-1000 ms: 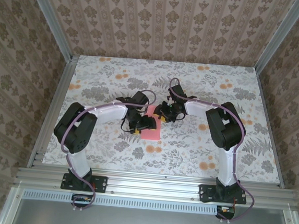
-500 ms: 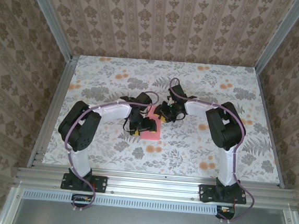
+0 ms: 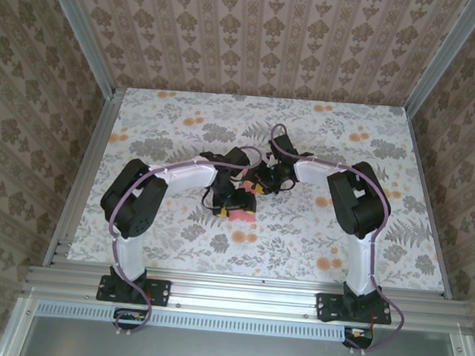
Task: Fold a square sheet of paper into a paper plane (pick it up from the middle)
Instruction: Fold the square sheet of paper in half at the center of the table.
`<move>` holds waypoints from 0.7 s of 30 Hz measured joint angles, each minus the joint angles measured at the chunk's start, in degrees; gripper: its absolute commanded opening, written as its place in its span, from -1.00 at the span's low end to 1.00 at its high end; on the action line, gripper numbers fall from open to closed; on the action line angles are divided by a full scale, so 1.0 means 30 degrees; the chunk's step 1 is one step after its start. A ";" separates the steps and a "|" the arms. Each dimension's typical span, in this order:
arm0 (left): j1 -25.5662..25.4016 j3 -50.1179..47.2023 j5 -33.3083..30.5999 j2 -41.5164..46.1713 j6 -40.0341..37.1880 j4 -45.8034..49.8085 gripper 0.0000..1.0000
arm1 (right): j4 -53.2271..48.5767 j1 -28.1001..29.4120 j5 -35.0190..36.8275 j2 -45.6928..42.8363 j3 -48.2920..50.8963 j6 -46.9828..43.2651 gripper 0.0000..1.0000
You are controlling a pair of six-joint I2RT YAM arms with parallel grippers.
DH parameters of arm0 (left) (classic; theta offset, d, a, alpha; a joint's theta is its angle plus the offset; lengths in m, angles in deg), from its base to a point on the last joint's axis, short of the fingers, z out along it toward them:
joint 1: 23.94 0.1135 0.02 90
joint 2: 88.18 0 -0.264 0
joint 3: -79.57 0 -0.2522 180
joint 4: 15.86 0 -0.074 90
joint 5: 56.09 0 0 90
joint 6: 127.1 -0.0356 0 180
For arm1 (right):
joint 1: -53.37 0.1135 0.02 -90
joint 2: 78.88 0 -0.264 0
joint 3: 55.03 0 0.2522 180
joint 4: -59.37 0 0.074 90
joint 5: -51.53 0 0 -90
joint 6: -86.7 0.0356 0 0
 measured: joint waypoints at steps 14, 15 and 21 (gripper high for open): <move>0.1304 -0.2346 0.0816 0.1953 0.1202 -0.3038 0.50 | 0.0131 -0.0087 -0.0270 0.0029 0.0080 0.0007 -0.23; 0.1552 -0.2761 0.1005 0.2317 0.1428 -0.3563 0.50 | 0.0138 -0.0087 -0.0284 0.0029 0.0080 0.0007 -0.23; 0.2266 -0.4284 0.1887 0.3169 0.2557 -0.6171 0.50 | 0.0160 -0.0102 -0.0357 0.0066 0.0087 0.0007 -0.23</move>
